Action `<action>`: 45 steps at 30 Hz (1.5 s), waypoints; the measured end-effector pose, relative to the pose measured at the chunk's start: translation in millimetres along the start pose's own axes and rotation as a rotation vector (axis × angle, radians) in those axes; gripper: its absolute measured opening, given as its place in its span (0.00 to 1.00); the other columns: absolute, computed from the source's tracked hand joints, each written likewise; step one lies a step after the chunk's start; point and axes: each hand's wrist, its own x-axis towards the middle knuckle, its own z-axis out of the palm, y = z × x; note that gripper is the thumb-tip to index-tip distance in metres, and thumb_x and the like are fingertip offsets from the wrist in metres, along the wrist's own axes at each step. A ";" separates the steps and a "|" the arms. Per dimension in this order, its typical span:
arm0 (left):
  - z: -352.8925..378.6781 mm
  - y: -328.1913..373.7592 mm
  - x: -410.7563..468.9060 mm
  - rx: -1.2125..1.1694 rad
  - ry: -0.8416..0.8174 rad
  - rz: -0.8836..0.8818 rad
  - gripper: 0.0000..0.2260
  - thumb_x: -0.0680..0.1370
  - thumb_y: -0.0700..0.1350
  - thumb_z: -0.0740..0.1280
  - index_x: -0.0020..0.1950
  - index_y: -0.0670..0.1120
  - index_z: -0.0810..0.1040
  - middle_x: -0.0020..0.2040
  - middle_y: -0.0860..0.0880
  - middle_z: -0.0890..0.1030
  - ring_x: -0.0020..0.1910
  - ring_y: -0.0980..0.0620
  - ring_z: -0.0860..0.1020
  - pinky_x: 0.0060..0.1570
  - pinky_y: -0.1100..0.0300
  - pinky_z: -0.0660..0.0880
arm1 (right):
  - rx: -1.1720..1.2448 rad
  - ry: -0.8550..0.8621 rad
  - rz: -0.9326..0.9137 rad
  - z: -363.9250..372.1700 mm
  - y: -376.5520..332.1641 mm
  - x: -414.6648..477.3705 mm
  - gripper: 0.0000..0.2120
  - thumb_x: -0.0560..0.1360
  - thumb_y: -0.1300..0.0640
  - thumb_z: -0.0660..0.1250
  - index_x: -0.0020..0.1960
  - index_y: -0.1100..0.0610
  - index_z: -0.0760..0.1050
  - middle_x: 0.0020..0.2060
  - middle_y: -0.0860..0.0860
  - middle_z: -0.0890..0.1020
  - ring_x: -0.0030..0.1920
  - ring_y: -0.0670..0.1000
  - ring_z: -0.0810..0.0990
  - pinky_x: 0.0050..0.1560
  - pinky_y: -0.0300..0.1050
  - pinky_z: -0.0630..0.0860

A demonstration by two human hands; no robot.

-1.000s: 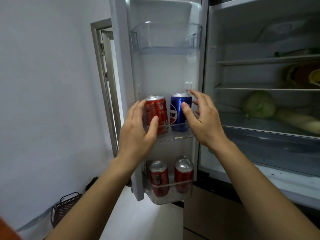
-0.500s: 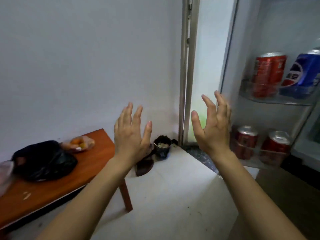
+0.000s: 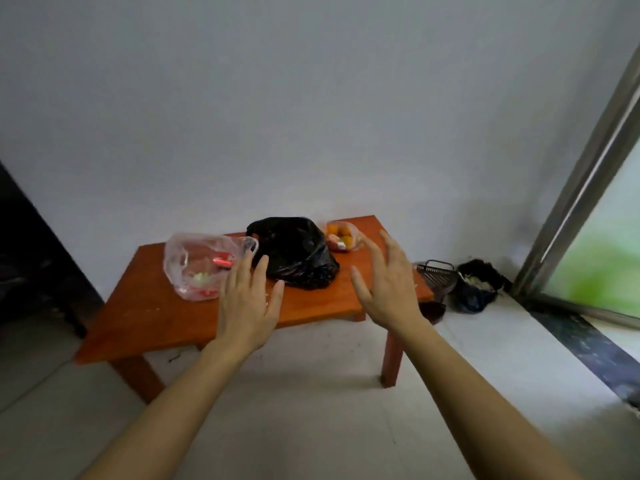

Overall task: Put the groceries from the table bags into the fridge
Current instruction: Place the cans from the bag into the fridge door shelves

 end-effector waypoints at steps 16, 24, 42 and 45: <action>55.2 -228.4 144.7 0.128 -0.092 -0.316 0.25 0.83 0.57 0.53 0.79 0.50 0.58 0.80 0.47 0.58 0.79 0.45 0.57 0.74 0.47 0.56 | 0.234 -0.424 -0.152 299.7 -85.6 179.6 0.21 0.82 0.52 0.60 0.74 0.55 0.67 0.67 0.54 0.73 0.65 0.54 0.74 0.56 0.46 0.75; 99.5 -302.4 238.4 0.174 -0.233 -0.405 0.25 0.84 0.58 0.49 0.80 0.52 0.56 0.81 0.48 0.55 0.80 0.47 0.52 0.76 0.47 0.52 | 0.300 -0.641 -0.235 418.4 -104.9 282.3 0.17 0.82 0.57 0.59 0.70 0.56 0.72 0.63 0.56 0.77 0.60 0.56 0.78 0.61 0.53 0.77; 247.6 -505.7 321.1 0.139 -0.798 -0.142 0.23 0.83 0.52 0.55 0.78 0.52 0.58 0.80 0.47 0.56 0.80 0.44 0.51 0.75 0.40 0.56 | -0.151 -1.022 0.165 650.9 -168.1 288.7 0.29 0.81 0.59 0.57 0.80 0.56 0.52 0.79 0.57 0.57 0.79 0.57 0.56 0.73 0.59 0.61; 270.3 -528.5 324.9 0.084 -0.873 -0.163 0.24 0.81 0.49 0.59 0.78 0.53 0.59 0.78 0.47 0.62 0.76 0.43 0.62 0.70 0.45 0.66 | -0.292 -0.942 0.220 674.5 -163.3 283.3 0.27 0.82 0.52 0.57 0.79 0.57 0.56 0.75 0.61 0.65 0.74 0.61 0.65 0.70 0.59 0.66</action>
